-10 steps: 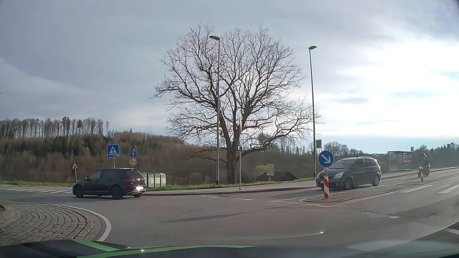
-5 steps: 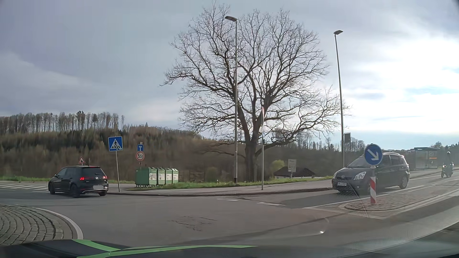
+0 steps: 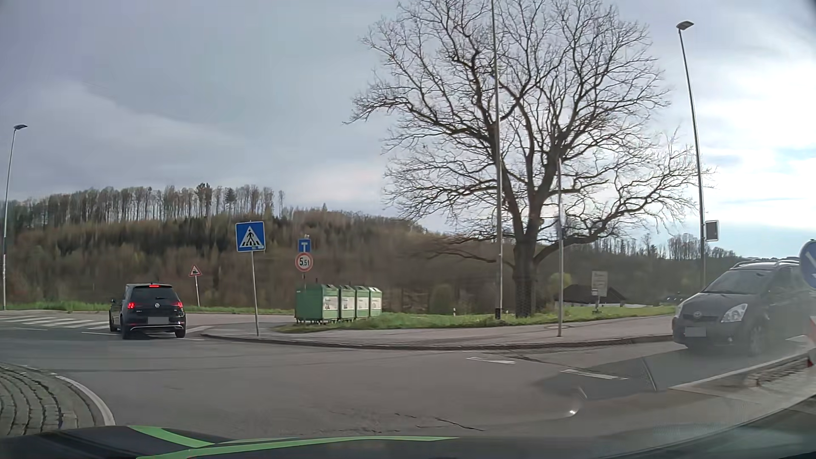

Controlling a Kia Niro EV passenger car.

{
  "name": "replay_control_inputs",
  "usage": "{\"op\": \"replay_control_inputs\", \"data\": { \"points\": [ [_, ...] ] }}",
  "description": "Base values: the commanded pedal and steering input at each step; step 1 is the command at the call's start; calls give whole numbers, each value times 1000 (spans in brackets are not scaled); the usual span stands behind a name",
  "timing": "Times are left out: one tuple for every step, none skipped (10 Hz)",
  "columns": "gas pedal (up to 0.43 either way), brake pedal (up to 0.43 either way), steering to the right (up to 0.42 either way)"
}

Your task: Follow the waypoints while adhering to traffic rules and regulations

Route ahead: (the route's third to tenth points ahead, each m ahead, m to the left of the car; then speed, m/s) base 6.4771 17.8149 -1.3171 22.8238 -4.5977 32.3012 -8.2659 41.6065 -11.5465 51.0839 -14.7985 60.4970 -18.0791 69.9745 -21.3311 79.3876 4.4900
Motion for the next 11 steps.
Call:
{"op": "replay_control_inputs", "data": {
  "points": [
    [0,0,-342],
    [0,0,-365],
    [0,0,-391],
    [0,0,-401],
    [0,0,-407],
    [0,0,-416],
    [0,0,-431],
    [0,0,-454],
    [0,0,-474],
    [0,0,-494],
    [0,0,-510]
  ]
}}
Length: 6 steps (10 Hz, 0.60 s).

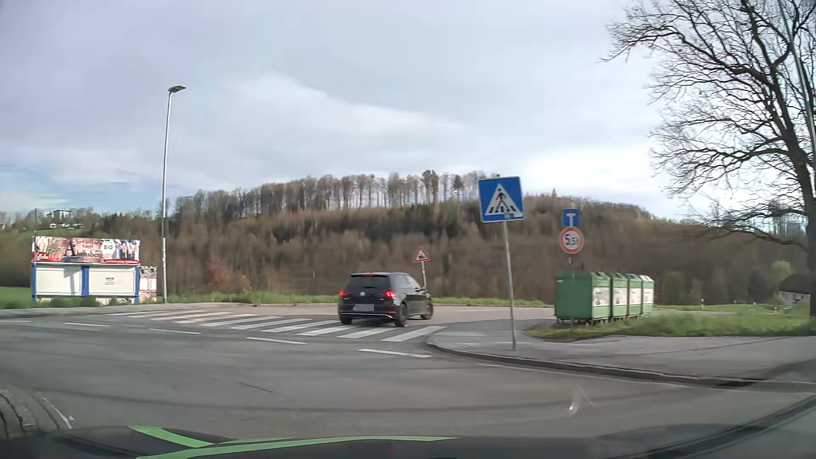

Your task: Follow the waypoints while adhering to traffic rules and regulations

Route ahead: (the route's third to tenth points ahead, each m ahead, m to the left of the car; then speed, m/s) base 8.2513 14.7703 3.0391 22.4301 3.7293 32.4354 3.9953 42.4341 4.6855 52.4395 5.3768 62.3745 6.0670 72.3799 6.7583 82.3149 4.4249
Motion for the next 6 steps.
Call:
{"op": "replay_control_inputs", "data": {
  "points": [
    [0,0,-520],
    [0,0,-526],
    [0,0,-528],
    [0,0,-528],
    [0,0,-533],
    [0,0,-538]
  ]
}}
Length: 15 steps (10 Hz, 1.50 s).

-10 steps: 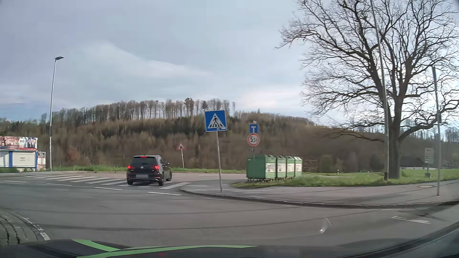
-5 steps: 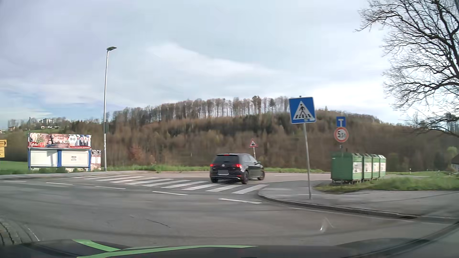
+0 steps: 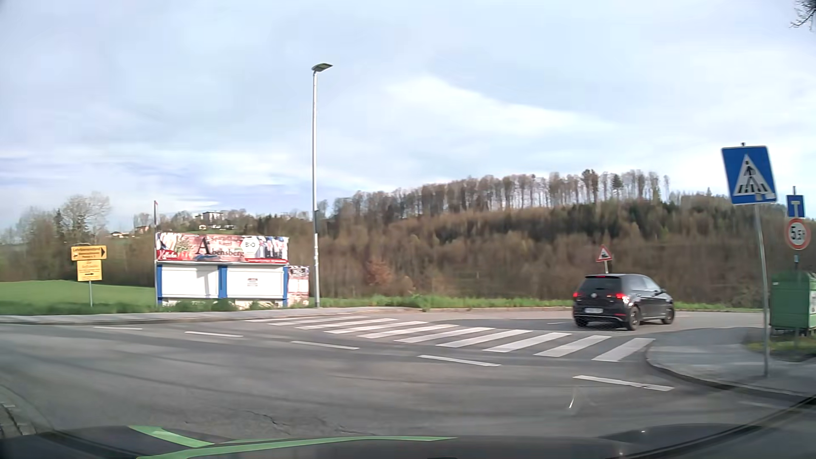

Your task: Follow the waypoints while adhering to traffic rules and regulations

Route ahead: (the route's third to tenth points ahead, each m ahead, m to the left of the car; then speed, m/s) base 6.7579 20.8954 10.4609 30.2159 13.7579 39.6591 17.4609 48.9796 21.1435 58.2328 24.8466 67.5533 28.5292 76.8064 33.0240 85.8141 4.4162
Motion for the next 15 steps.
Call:
{"op": "replay_control_inputs", "data": {
  "points": [
    [0,0,-544],
    [0,0,-552],
    [0,0,-560],
    [0,0,-562],
    [0,0,-565],
    [0,0,-567],
    [8,0,-569],
    [39,0,-569],
    [47,0,-569],
    [59,0,-567],
    [79,0,-565],
    [98,0,-561],
    [110,0,-551],
    [118,0,-544],
    [118,0,-532]
  ]
}}
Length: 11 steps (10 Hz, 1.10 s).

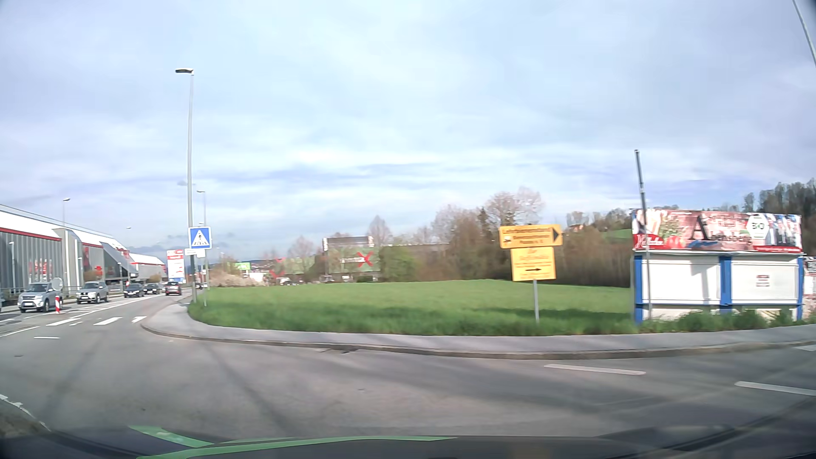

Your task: Follow the waypoints while adhering to traffic rules and regulations

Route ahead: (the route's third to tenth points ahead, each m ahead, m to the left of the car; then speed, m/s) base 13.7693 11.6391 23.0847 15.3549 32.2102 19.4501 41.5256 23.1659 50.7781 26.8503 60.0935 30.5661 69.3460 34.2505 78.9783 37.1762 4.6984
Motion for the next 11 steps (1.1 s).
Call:
{"op": "replay_control_inputs", "data": {
  "points": [
    [130,0,-516],
    [130,0,-501],
    [138,0,-496],
    [169,0,-494],
    [169,0,-483],
    [177,0,-465],
    [177,0,-431],
    [177,0,-394],
    [189,0,-351],
    [189,0,-322],
    [189,0,-293]
  ]
}}
